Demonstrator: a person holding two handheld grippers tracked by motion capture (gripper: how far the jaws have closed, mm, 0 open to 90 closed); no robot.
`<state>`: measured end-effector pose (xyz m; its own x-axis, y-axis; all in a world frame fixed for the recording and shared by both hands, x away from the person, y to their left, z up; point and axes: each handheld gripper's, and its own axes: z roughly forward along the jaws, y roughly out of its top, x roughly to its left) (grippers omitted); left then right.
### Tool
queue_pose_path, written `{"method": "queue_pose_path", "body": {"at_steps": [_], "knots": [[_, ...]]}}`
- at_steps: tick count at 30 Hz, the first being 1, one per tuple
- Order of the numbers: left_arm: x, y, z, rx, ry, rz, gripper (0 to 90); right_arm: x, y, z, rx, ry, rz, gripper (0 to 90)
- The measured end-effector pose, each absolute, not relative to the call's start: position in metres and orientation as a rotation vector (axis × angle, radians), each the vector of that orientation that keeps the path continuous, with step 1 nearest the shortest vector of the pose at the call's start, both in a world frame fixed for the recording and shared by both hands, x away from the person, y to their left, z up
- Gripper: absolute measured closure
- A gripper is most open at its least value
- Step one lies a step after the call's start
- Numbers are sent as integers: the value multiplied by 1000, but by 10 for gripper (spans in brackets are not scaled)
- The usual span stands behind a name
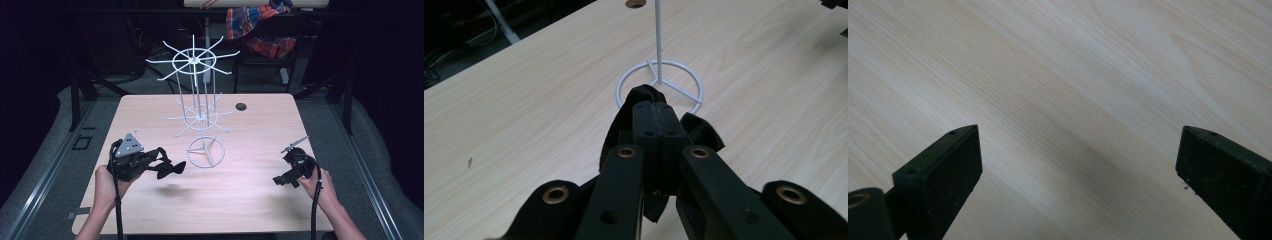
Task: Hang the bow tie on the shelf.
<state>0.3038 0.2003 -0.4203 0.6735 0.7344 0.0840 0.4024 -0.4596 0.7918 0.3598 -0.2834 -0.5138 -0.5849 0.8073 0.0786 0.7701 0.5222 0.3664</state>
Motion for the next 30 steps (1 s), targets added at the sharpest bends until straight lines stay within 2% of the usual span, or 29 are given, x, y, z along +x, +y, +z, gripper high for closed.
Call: {"method": "queue_pose_path", "body": {"at_steps": [30], "knots": [[316, 177, -392, 2047, 785, 566, 900, 361, -284, -515, 1381, 2652, 549, 42]]}}
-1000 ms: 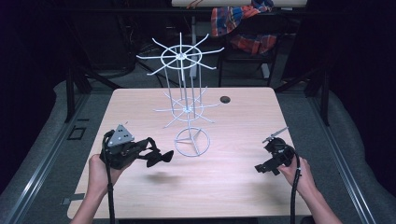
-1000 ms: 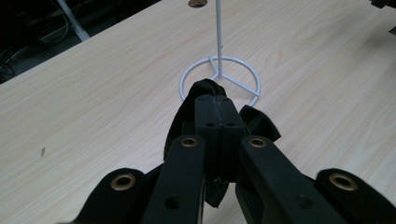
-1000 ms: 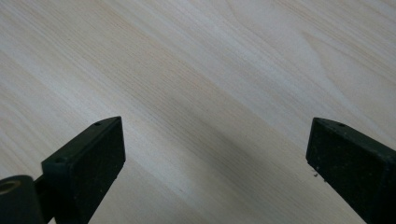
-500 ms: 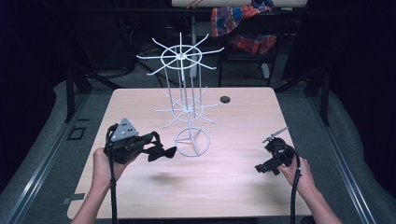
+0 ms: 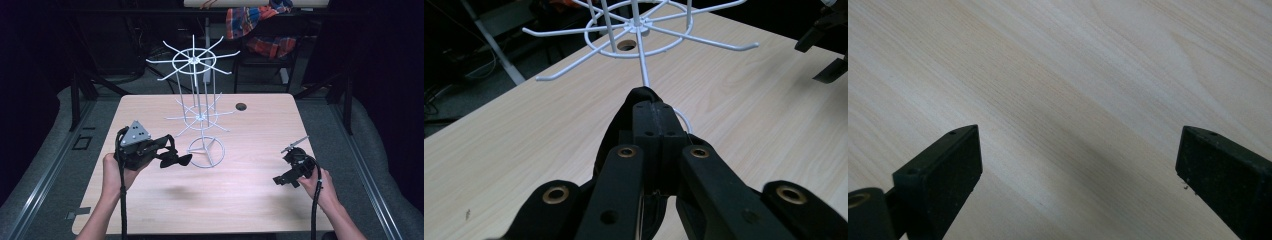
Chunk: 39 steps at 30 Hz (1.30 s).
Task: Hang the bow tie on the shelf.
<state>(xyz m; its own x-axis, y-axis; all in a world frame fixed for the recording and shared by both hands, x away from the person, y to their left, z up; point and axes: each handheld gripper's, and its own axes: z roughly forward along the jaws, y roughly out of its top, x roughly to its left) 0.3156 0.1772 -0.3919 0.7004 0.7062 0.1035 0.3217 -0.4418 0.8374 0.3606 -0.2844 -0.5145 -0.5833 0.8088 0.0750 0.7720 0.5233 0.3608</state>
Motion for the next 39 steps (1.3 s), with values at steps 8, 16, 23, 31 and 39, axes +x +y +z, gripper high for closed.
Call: {"method": "queue_pose_path", "body": {"at_steps": [8, 16, 23, 31, 39], "knots": [[321, 171, -389, 2052, 771, 579, 900, 361, -285, -515, 1380, 2653, 547, 42], [329, 170, -391, 2059, 776, 581, 900, 361, -285, -515, 1378, 2657, 542, 42], [335, 169, -391, 2054, 781, 583, 900, 361, -285, -516, 1388, 2650, 557, 42], [341, 167, -392, 2063, 779, 581, 900, 361, -285, -516, 1388, 2650, 557, 42], [344, 165, -392, 2060, 780, 576, 900, 361, -286, -515, 1372, 2671, 531, 42]]}}
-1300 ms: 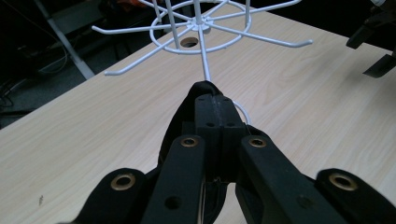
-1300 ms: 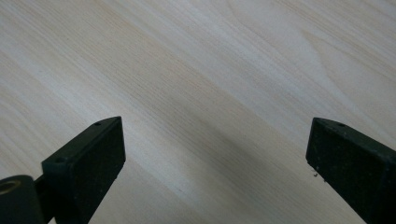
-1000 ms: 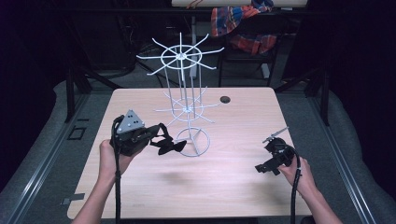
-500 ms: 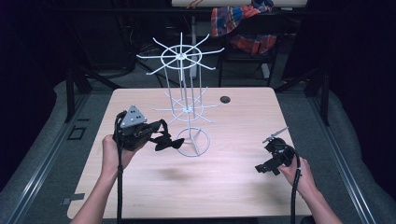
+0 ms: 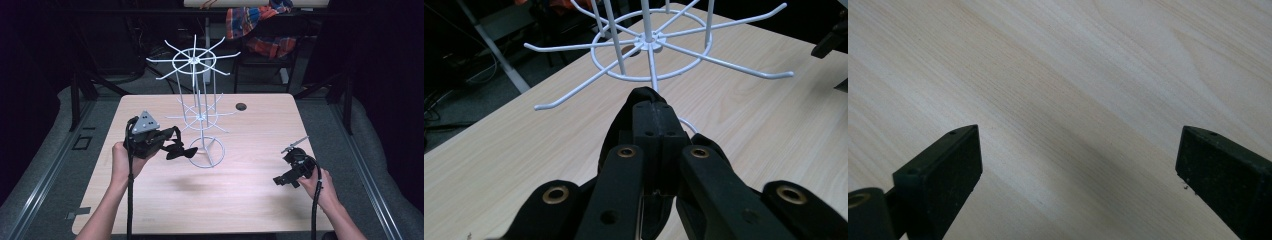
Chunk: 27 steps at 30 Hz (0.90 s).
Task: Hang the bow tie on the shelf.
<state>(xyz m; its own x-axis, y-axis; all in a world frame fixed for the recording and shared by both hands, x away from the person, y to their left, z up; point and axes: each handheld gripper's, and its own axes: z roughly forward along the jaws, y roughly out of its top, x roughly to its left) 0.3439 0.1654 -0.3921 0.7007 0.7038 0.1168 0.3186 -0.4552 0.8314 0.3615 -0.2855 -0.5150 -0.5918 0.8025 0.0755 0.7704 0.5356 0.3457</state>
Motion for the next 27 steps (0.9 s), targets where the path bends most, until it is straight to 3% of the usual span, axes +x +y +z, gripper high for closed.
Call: {"method": "queue_pose_path", "body": {"at_steps": [27], "knots": [[361, 166, -403, 2054, 785, 539, 900, 361, -285, -516, 1394, 2654, 557, 42]]}}
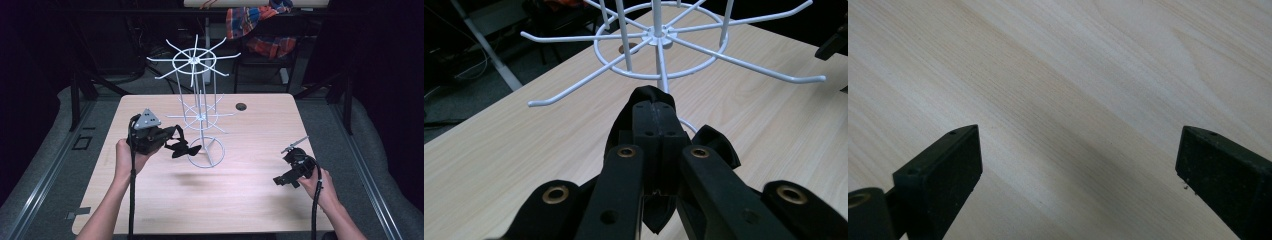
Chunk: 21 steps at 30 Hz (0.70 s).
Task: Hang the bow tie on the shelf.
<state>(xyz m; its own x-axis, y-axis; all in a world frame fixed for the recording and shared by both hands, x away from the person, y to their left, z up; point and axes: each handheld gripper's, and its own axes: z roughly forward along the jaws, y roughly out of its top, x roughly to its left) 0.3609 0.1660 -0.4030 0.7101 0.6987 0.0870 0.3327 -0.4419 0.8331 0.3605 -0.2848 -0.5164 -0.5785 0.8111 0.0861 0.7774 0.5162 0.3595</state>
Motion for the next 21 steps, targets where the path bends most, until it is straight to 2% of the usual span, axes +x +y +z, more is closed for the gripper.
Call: {"method": "queue_pose_path", "body": {"at_steps": [21], "knots": [[364, 173, -410, 2061, 806, 511, 891, 362, -285, -516, 1377, 2669, 543, 43]]}}
